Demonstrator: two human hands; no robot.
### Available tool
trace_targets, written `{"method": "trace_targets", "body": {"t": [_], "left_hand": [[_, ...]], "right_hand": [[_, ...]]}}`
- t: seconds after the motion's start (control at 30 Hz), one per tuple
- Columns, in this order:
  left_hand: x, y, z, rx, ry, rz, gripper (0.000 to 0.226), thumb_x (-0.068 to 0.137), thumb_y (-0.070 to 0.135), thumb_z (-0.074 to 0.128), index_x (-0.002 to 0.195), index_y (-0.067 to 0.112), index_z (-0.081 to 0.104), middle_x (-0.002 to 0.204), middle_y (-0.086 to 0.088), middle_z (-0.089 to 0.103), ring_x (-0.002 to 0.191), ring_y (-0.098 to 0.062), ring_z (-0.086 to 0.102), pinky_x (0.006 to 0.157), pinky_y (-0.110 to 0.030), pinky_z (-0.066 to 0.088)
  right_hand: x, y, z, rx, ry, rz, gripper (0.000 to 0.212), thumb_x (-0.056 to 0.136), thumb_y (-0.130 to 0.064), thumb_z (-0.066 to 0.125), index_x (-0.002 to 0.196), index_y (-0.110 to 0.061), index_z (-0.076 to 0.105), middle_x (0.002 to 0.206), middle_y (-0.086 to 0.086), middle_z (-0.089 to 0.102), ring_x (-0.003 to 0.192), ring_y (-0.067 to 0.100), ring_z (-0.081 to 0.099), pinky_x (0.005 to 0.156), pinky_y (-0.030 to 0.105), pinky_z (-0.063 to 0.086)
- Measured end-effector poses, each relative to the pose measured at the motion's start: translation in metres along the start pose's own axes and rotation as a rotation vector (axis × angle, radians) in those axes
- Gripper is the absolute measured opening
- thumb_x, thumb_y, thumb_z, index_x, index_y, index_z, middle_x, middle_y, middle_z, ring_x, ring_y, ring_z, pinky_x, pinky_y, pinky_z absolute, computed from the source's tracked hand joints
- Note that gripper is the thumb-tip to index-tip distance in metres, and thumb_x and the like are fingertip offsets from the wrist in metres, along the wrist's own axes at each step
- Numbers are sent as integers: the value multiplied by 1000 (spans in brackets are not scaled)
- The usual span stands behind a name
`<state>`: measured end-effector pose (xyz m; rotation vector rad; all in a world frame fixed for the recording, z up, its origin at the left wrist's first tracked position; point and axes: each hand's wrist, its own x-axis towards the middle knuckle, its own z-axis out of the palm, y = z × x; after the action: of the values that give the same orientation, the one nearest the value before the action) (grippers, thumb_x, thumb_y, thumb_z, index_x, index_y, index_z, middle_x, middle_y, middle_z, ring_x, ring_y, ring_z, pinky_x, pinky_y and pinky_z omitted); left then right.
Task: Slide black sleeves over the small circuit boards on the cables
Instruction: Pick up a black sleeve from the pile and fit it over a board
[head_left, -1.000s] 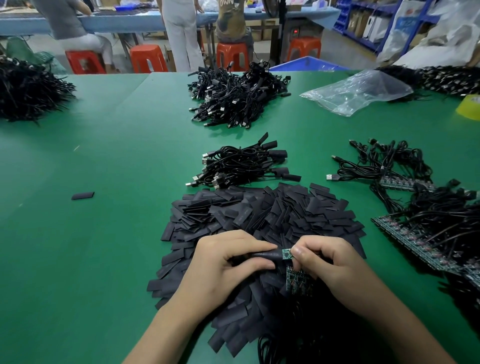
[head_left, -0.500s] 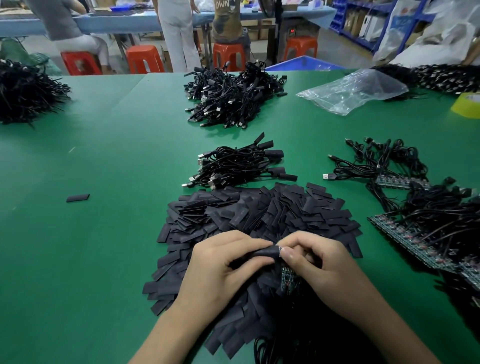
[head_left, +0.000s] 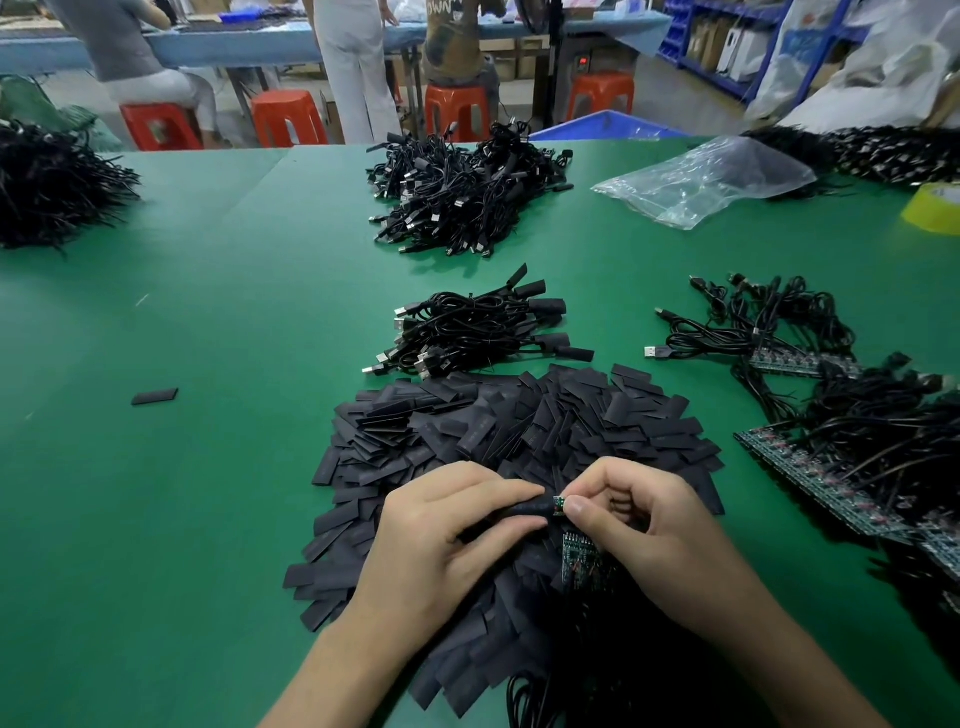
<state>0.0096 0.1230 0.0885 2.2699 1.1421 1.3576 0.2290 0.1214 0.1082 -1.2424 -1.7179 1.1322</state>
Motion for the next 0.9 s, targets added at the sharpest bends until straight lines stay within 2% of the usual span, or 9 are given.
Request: {"method": "trace_targets", "body": {"t": [0.33,0.47,0.6,0.77,0.9], "left_hand": [[-2,-2,2,-1,-42,27,20,93,25,79,109,13,79,98,7,72,90,-6,66,81,-22,52],[0,0,2,-23,11,-11,19,91,28,79,106,15,80,96,9,72,88,-6,67,78,-22,53],[0,0,3,-27,50,-37,19,88,26,81,103,14,81,93,7,73,85,-8,68,76,-26,55],[-1,0,3,-7,32,-14,20,89,27,80,103,13,81,95,7,73,87,-7,68,79,-21,53],[-2,0,3,11,40,11,20,89,26,81,104,12,81,96,6,73,88,-5,67,80,-19,52]], "right_hand": [[-1,2,3,-14,-7,8,10,97,-24,69,89,-30,72,68,-8,62,62,11,55,61,25,44],[1,-3,0,30,40,-4,13,96,-21,71,90,-32,75,74,-1,69,71,24,63,67,28,51],[1,-6,0,36,84,-21,20,96,-17,70,83,-32,73,72,-1,72,69,16,67,68,22,53],[-1,-7,4,34,64,-3,20,96,-16,69,80,-28,72,70,1,70,68,19,66,68,28,52],[-1,-7,4,41,51,10,19,96,-16,70,80,-27,72,70,1,70,66,13,65,68,29,52]]}}
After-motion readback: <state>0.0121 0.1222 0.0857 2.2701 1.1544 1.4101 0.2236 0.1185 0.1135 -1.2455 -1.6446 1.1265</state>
